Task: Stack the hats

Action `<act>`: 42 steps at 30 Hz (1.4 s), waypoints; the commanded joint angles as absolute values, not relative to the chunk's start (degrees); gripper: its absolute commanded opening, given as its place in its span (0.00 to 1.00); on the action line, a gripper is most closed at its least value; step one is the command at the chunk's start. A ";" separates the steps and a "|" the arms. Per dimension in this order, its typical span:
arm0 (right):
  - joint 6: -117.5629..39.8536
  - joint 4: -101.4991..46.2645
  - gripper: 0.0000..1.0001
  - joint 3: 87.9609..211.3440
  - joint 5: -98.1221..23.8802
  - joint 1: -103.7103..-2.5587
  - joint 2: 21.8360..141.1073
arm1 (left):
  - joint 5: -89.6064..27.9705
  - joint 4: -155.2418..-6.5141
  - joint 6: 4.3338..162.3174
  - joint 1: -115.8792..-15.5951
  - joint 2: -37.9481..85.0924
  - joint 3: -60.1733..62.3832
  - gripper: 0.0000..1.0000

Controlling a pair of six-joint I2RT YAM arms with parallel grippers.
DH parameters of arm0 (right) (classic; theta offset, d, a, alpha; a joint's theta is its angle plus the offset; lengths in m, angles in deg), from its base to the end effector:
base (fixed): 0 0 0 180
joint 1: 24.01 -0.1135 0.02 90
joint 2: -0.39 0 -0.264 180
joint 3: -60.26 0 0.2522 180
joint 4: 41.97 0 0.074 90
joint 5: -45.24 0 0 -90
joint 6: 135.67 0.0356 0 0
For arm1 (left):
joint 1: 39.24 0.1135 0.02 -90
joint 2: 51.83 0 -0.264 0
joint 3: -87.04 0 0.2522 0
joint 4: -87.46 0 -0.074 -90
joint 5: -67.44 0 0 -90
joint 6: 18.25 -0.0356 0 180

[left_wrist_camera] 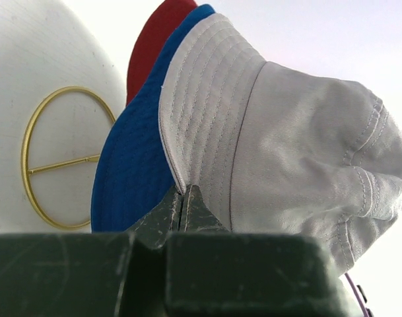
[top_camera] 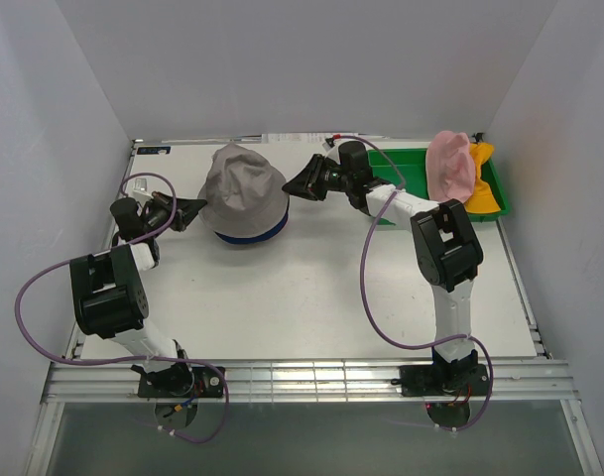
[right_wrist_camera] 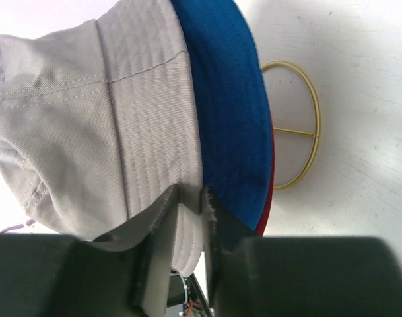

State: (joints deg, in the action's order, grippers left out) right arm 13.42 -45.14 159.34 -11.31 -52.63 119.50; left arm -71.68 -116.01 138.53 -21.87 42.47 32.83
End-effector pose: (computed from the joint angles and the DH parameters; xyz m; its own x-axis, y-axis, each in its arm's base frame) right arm 0.4160 0.2494 0.2277 -0.8710 0.3402 -0.3544 -0.2247 0.3656 0.9032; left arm 0.3191 0.0716 0.1865 -0.5635 -0.8065 -0.1791 -0.0553 0.2531 -0.9659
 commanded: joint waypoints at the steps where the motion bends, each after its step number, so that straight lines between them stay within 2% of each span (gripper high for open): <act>1: 13.31 -47.64 0.24 159.80 -10.57 -53.01 120.36 | -71.34 -114.11 136.08 -21.22 42.03 34.16 0.00; 2: 13.04 -47.29 0.18 159.89 -10.75 -52.84 120.36 | -71.25 -114.11 136.08 -21.13 42.21 34.25 0.00; 5: 11.73 -45.36 0.12 159.89 -11.36 -52.66 120.80 | -71.07 -113.49 135.21 -21.13 42.74 34.08 0.00; 13: 9.09 -39.74 0.08 159.09 -12.77 -51.34 122.12 | -70.28 -111.65 133.01 -21.05 44.40 34.25 0.00; 22: 5.66 -35.07 0.08 159.71 -14.44 -50.29 123.52 | -69.14 -110.06 130.81 -21.13 46.60 35.04 0.00; 31: -0.39 -23.48 0.08 167.44 -17.16 -50.11 127.30 | -68.26 -106.90 129.14 -21.13 47.22 33.81 0.00; 42: -4.71 -14.42 0.08 173.51 -20.06 -50.11 131.08 | -62.90 -96.27 125.36 -21.05 49.06 32.06 0.00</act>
State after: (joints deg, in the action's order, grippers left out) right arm 0.59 -24.86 173.52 -11.86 -51.78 127.54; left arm -70.72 -107.99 130.84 -22.00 46.36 31.01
